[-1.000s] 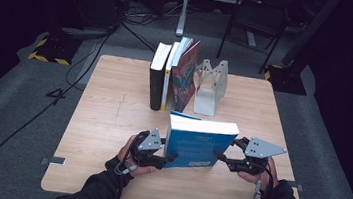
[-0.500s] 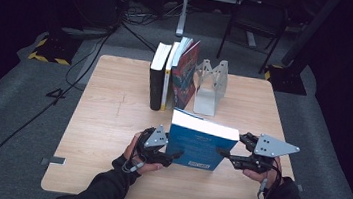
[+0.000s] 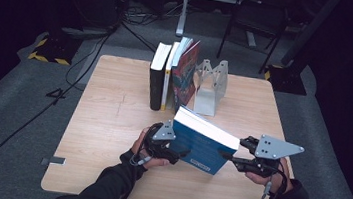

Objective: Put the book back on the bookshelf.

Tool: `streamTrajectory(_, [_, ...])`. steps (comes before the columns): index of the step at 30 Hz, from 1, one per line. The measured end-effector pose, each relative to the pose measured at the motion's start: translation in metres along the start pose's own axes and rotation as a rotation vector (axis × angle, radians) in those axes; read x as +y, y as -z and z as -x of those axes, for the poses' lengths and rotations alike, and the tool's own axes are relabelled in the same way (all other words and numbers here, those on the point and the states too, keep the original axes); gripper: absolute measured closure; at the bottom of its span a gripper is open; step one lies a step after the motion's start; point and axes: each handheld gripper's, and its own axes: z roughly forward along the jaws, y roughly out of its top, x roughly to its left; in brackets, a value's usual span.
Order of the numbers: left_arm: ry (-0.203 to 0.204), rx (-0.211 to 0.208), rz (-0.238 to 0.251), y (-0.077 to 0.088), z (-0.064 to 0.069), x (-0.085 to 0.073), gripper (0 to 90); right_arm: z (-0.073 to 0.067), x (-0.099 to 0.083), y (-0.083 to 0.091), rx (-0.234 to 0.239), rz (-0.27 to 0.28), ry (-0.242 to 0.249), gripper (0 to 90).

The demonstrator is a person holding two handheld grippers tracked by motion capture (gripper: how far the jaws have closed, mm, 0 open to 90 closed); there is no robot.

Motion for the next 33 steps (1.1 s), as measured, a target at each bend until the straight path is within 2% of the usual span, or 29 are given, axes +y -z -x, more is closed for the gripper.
streamTrajectory(5, [-0.013,-0.021,-0.004,-0.011,-0.004,0.007,18.9,0.003,0.003,0.004,-0.018,-0.020,-0.025,56.1])
streamTrajectory(8, [-0.018,-0.022,-0.001,-0.021,-0.006,0.012,16.0,0.010,0.007,0.007,-0.023,-0.061,-0.047,56.1])
streamTrajectory(10, [-0.022,-0.028,-0.005,-0.024,-0.007,0.015,15.3,0.015,0.008,0.008,-0.010,-0.079,-0.069,55.1])
streamTrajectory(14, [-0.026,-0.022,-0.002,-0.029,-0.007,0.017,14.8,0.022,0.013,0.005,-0.013,-0.129,-0.098,50.7])
streamTrajectory(19, [-0.033,-0.020,-0.001,-0.028,-0.007,0.016,14.5,0.027,0.019,0.001,0.019,-0.161,-0.127,50.3])
streamTrajectory(20, [-0.035,-0.016,-0.002,-0.028,-0.007,0.016,14.5,0.029,0.022,-0.002,0.018,-0.169,-0.139,50.6])
streamTrajectory(23, [-0.032,-0.020,-0.002,-0.028,-0.007,0.016,14.4,0.030,0.027,-0.009,0.017,-0.190,-0.131,52.9])
streamTrajectory(26, [-0.031,-0.016,-0.002,-0.028,-0.006,0.016,14.4,0.033,0.030,-0.013,0.023,-0.190,-0.149,55.0])
streamTrajectory(29, [-0.028,-0.015,-0.001,-0.027,-0.005,0.015,14.4,0.033,0.034,-0.018,0.015,-0.212,-0.137,55.5])
streamTrajectory(33, [-0.025,-0.010,-0.003,-0.027,-0.005,0.015,14.3,0.033,0.035,-0.026,0.010,-0.227,-0.152,56.5])
